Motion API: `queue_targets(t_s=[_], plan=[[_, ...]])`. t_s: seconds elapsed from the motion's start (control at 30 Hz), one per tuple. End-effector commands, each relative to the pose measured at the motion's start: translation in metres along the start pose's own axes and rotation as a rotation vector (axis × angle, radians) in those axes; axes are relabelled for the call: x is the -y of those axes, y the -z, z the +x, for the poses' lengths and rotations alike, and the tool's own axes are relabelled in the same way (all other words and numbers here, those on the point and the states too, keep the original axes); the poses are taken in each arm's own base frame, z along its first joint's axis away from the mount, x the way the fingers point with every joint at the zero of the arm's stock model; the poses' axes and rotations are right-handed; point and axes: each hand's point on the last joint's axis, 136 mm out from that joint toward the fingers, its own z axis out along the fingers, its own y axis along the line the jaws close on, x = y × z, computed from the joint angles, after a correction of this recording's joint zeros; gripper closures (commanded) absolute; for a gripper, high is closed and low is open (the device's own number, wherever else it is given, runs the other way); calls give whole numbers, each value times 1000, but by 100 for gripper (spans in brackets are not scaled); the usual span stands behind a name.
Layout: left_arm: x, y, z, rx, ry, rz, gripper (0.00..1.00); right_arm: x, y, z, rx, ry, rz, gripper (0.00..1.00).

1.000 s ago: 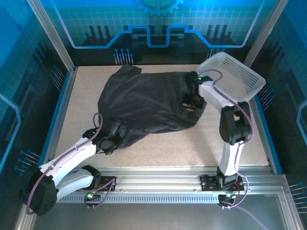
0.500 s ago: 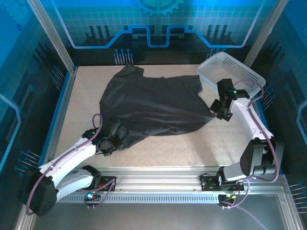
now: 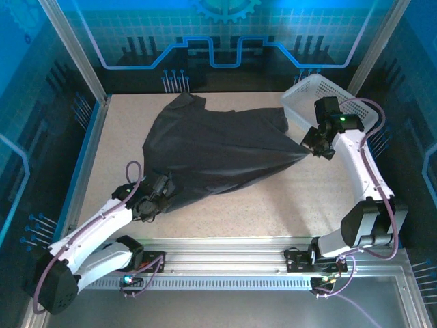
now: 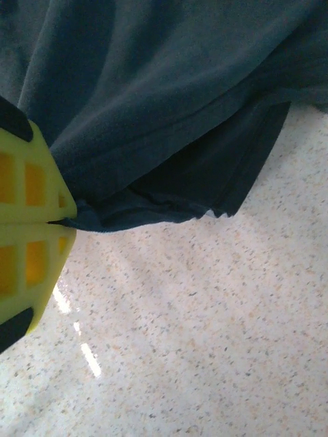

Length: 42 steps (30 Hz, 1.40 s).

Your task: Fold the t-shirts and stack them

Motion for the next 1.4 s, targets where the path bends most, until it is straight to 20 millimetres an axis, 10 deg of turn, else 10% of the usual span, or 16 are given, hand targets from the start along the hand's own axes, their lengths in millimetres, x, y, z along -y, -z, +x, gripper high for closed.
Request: queue_targets(t_s=[0.0,0.33,0.67,1.03,1.17,1.37], plan=[[-4,7,-6,31,6,-26,100,20,10,24,-45,-4,50,100],[-5,2,-5,27,2,-34,100,35,-13,69,-172,-56,62,100],[0,-3,-9,35,4,-43,100,9,-112,16,-252,-109,224,100],[-3,-3,-7,28,-2,-52,100,34,-140,-2,-267,-190,277,99],[-5,-4,-4,17,-7,-53,100,52,-129,-2,-248,-222,245,58],[-2,-4,-3,11,-6,-40,100,83,-107,15,-232,-248,242,47]])
